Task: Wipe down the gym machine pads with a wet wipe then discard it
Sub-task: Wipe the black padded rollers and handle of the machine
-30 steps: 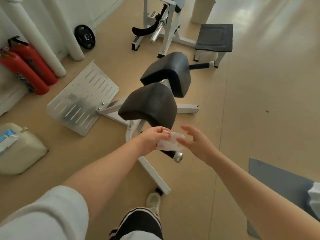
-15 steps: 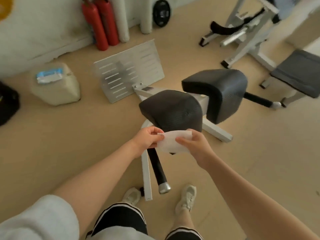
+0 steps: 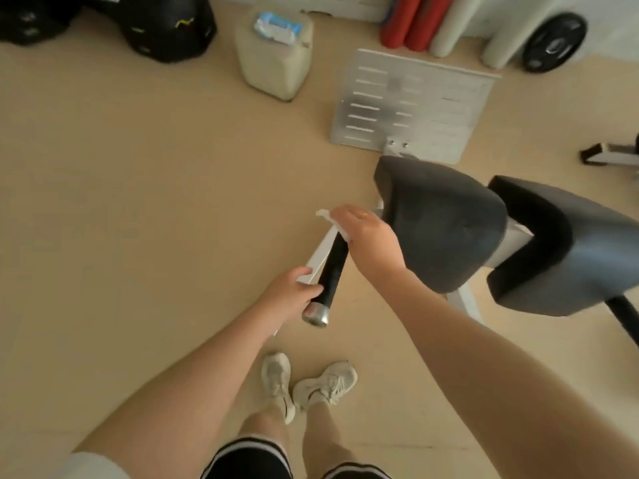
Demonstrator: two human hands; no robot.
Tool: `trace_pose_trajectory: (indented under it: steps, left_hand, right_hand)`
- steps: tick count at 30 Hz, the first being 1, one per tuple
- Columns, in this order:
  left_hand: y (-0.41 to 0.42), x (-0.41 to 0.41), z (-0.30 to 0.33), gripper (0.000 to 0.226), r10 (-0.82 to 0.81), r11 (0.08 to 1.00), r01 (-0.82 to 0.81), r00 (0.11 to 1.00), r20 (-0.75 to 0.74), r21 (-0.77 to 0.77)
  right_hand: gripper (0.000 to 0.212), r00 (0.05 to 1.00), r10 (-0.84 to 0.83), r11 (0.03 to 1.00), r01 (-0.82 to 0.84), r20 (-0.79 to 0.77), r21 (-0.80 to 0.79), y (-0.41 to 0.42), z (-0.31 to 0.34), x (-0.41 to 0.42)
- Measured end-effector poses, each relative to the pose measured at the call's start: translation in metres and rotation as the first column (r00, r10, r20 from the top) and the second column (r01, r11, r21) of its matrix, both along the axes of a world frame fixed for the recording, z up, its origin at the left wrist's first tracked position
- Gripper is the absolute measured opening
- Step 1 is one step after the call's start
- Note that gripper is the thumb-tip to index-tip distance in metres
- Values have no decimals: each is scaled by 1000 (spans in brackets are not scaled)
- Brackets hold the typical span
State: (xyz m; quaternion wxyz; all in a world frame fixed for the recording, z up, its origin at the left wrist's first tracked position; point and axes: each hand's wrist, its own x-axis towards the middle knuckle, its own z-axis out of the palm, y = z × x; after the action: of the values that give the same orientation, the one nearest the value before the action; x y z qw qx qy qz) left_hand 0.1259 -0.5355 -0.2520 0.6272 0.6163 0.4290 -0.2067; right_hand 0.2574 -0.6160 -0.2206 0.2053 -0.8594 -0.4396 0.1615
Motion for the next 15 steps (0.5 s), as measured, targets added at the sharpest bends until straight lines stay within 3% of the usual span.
trace_pose_trajectory:
  steps: [2,4,5,8,15]
  left_hand:
    - [-2,4,-10,50,7,998,-6,1000,27,-61]
    - [-2,4,-18,48,37,993,-32,999,39,-115]
    - [-1,2,-21,49,53,990,-47,998,46,-137]
    - [2,-8,-23,56,29,980,-19,998,50,-199]
    - [19,-16,-13,31,-209,974,209,978,9,-85]
  right_hand:
    - [46,995,95,978,-97,-20,-184,13,-24,7]
    - [44,972,179,871,-229,-152,-435,14,-42,5]
    - [43,954,221,834,-293,-202,-469,11,-49,3]
    - [46,933,224,870,-322,-282,-374,-10,-54,-9]
    - [59,808,364,824,-511,-463,-244,-32,-26,-38]
